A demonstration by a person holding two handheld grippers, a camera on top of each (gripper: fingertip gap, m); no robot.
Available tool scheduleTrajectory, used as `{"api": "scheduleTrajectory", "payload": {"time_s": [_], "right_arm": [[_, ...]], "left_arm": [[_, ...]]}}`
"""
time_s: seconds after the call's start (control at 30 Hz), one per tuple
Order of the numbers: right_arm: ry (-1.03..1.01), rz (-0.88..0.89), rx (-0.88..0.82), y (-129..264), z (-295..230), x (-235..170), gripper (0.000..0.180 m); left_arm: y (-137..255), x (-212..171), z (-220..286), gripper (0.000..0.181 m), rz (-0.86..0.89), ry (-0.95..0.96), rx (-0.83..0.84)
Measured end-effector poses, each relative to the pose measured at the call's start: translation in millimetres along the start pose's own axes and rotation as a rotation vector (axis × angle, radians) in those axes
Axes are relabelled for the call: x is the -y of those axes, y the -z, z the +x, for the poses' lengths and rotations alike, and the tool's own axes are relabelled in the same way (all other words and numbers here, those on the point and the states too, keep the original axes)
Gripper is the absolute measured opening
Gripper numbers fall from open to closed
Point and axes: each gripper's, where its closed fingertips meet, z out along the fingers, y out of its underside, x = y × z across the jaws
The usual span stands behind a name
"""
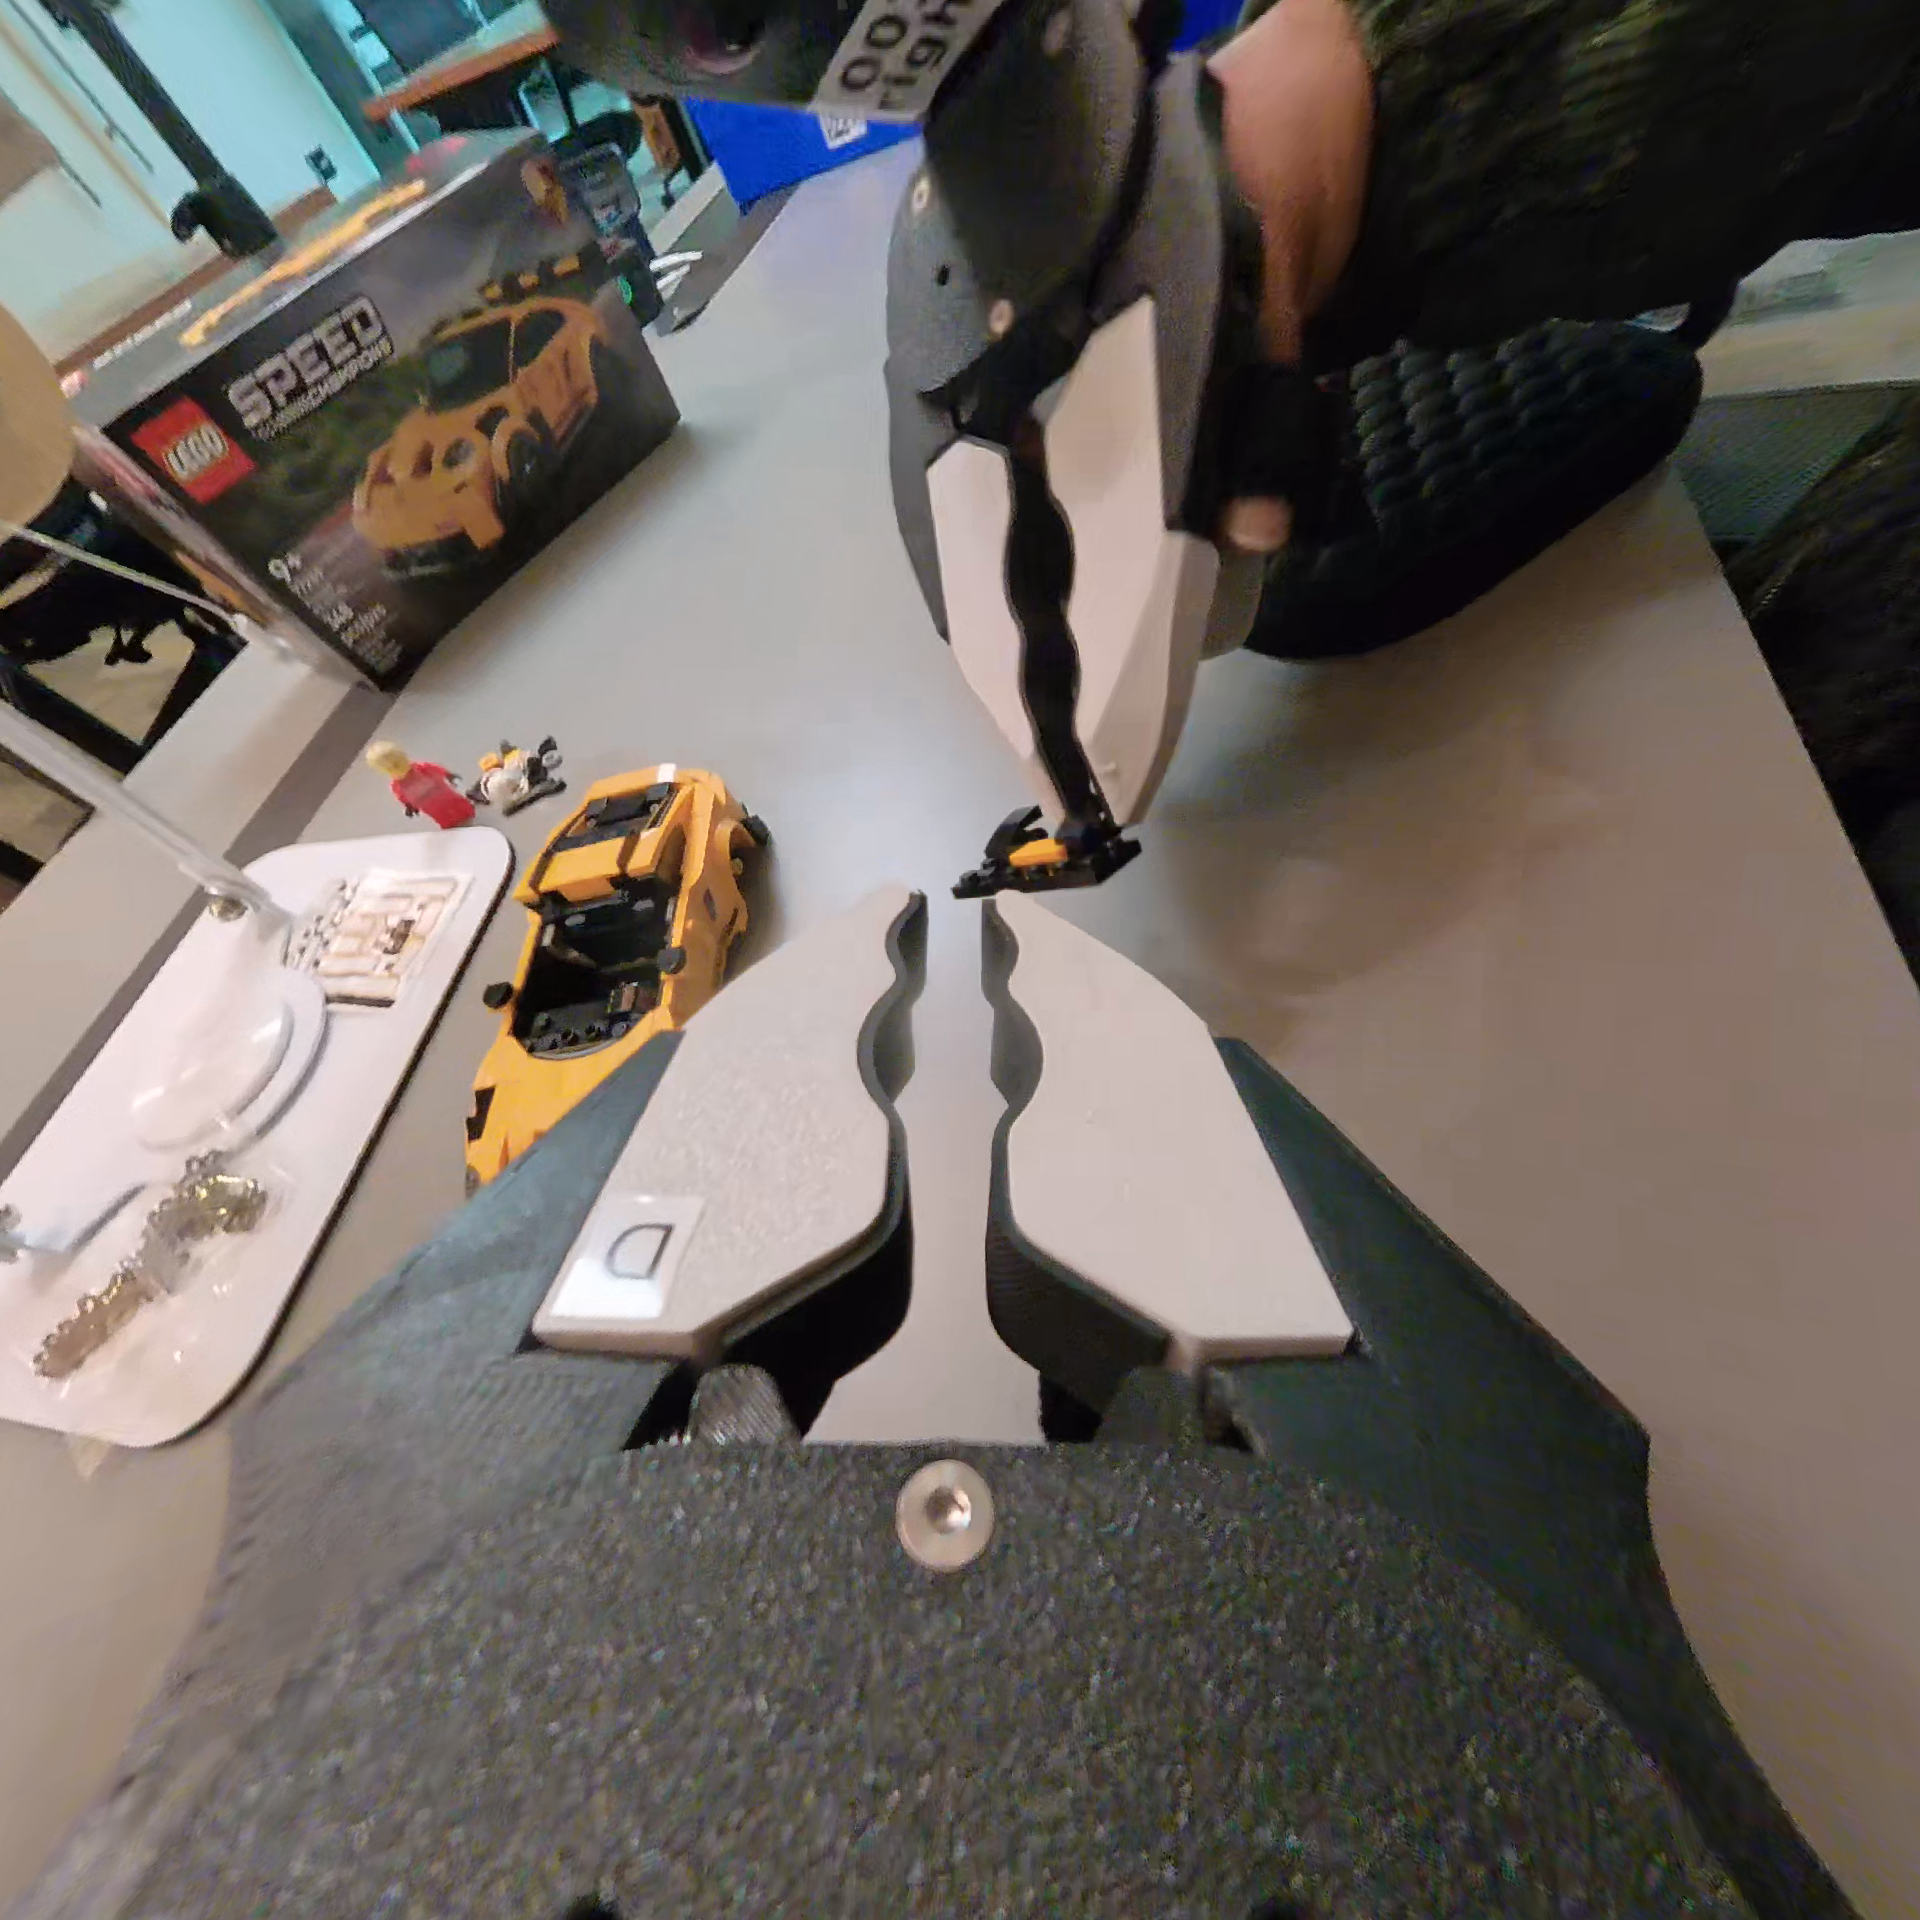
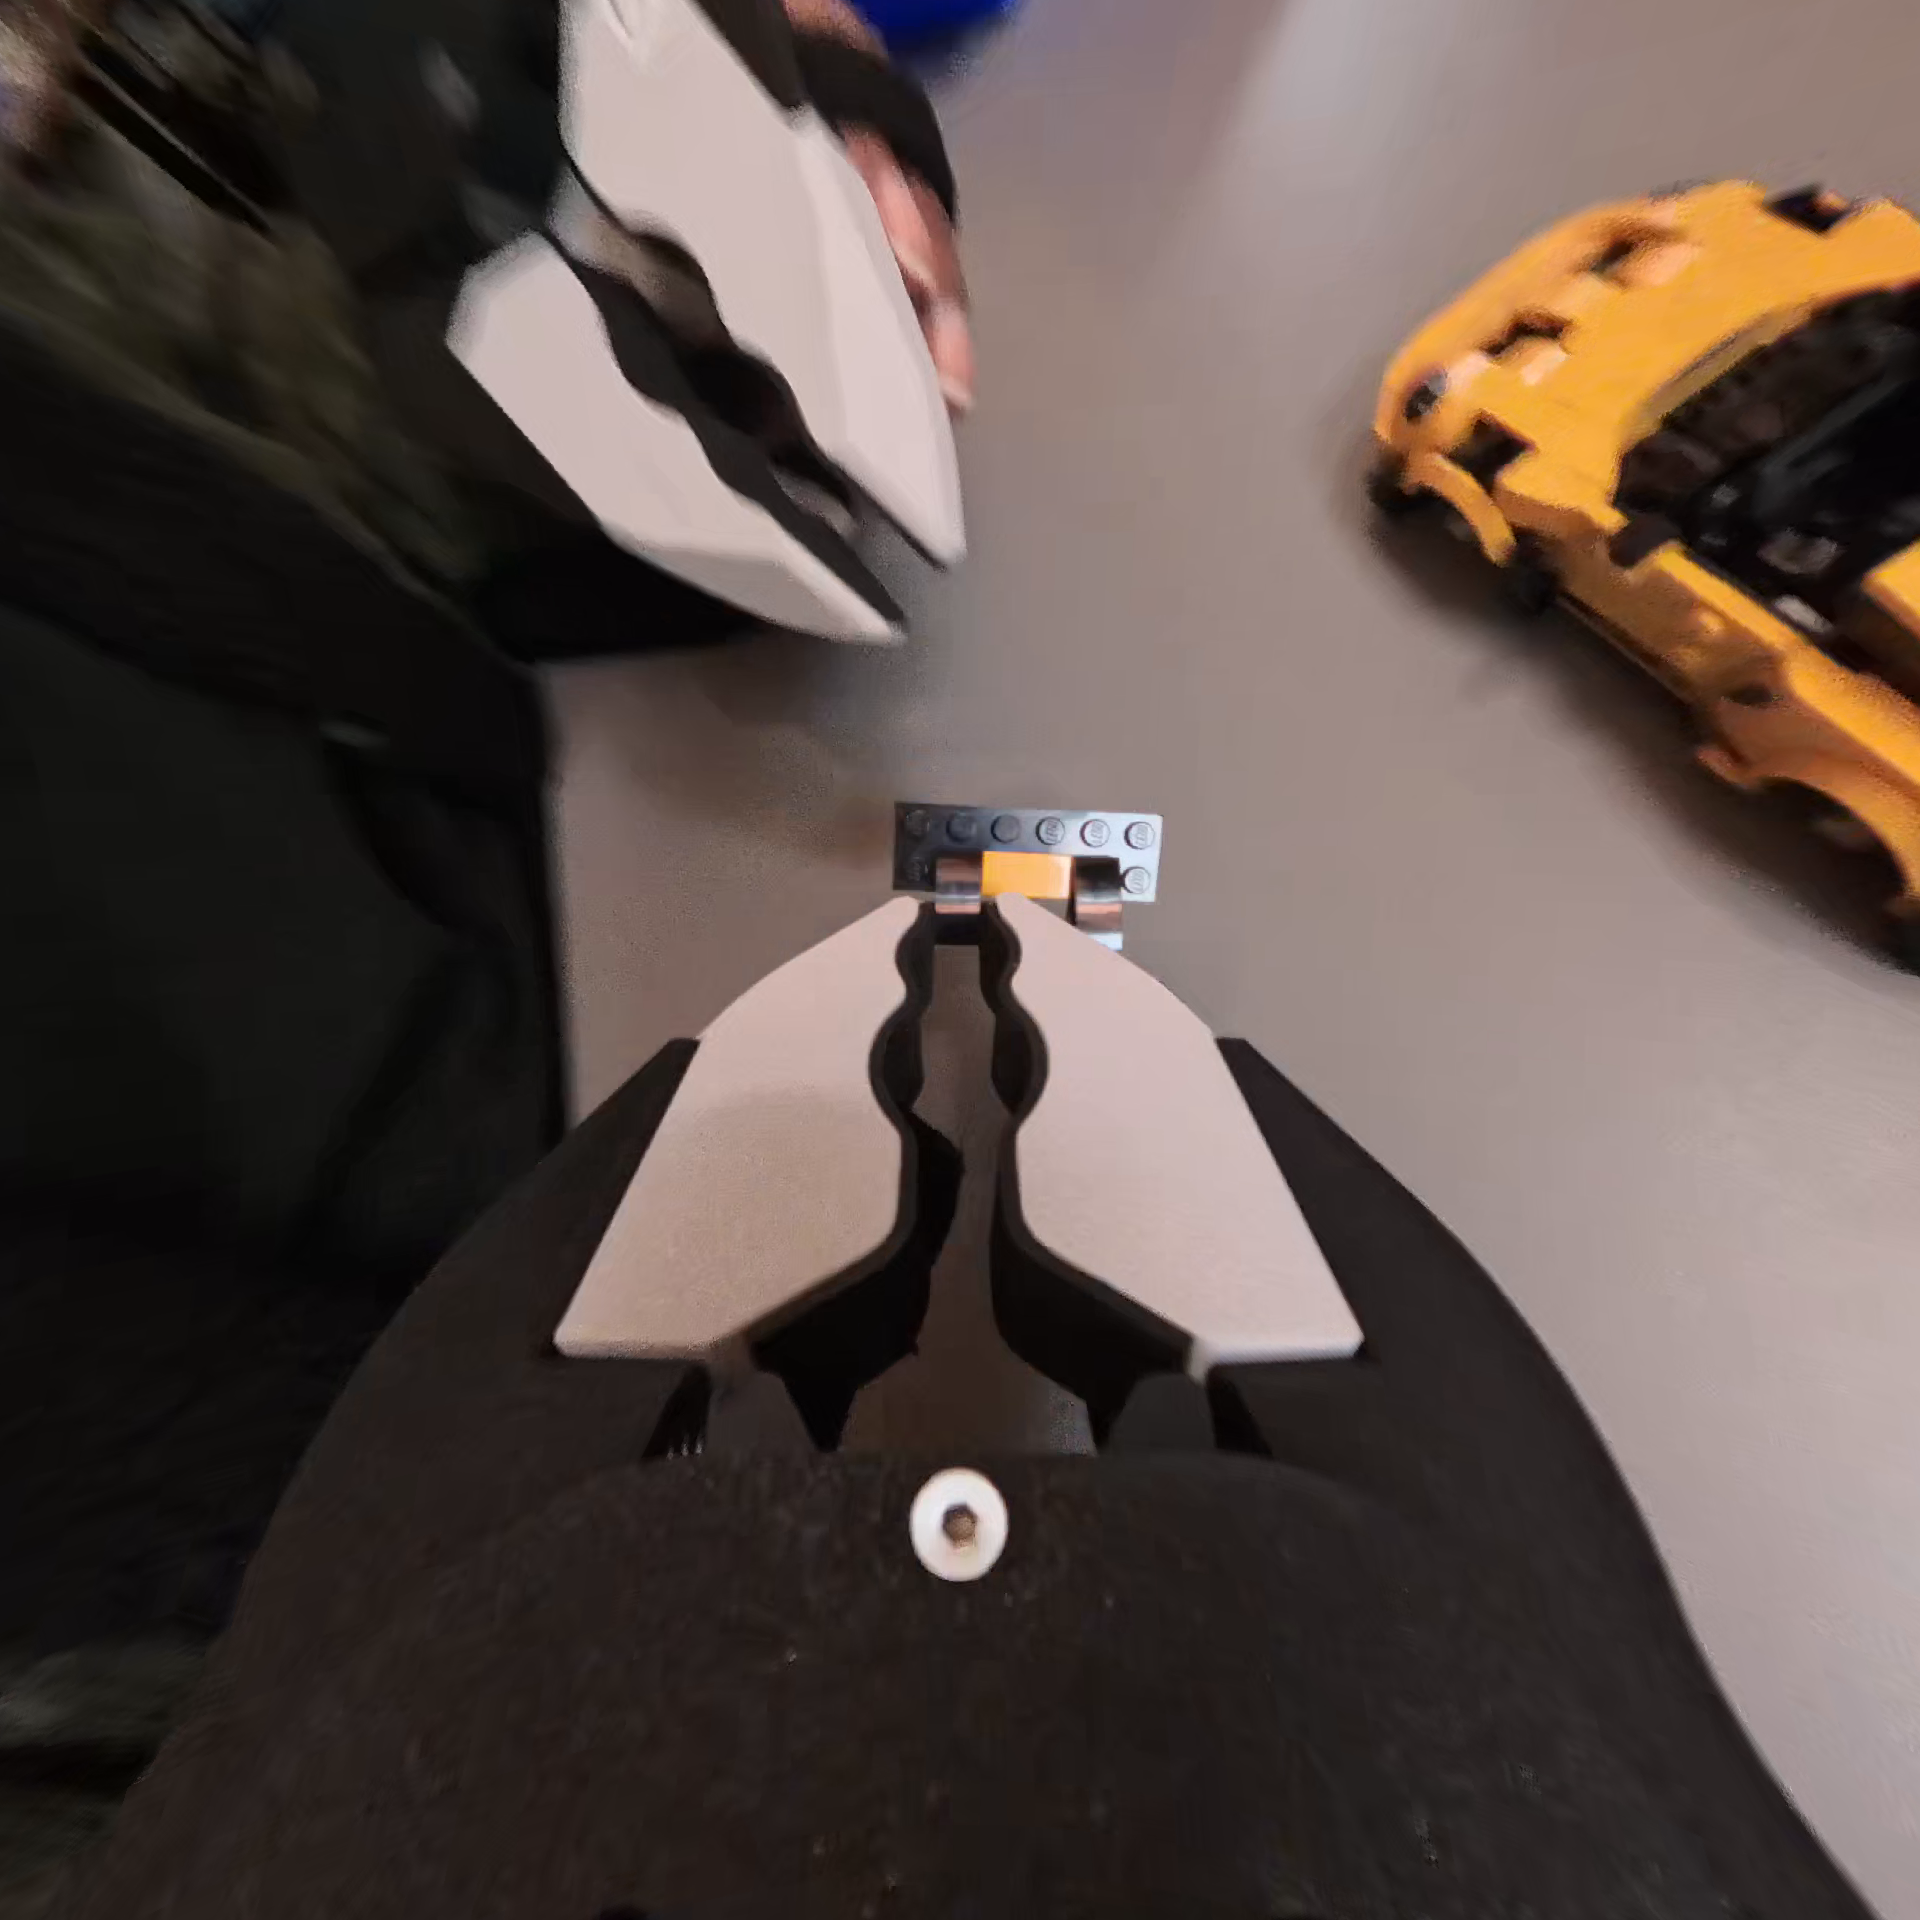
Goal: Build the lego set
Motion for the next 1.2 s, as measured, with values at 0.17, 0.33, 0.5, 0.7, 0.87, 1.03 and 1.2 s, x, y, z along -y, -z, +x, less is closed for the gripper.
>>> {"api": "scheduleTrajectory", "payload": {"time_s": [0.17,0.33,0.5,0.7,0.87,1.03,1.2], "right_arm": [[0.289,-0.300,-0.312,-4,35,-31,0.008],[0.446,-0.421,-0.342,-7,40,-38,0.008],[0.447,-0.437,-0.328,-3,42,-30,0.015],[0.404,-0.480,-0.290,-8,37,-30,0.014],[0.351,-0.492,-0.283,-11,39,-32,0.007],[0.317,-0.522,-0.281,-11,39,-33,0.007],[0.288,-0.602,-0.261,-11,40,-34,0.007]], "left_arm": [[-3,-11,-5,0.007,-0.050,0.033,0.018],[-5,-13,-4,0.007,-0.065,0.027,0.013],[-5,-14,-3,0.007,-0.073,0.024,0.009],[-4,-14,-3,0.007,-0.075,0.019,0.008],[-4,-13,-1,0.006,-0.076,0.008,0.009],[-5,-15,0,0.006,-0.083,0.008,0.004],[-6,-16,0,0.006,-0.087,0.010,0.001]]}}
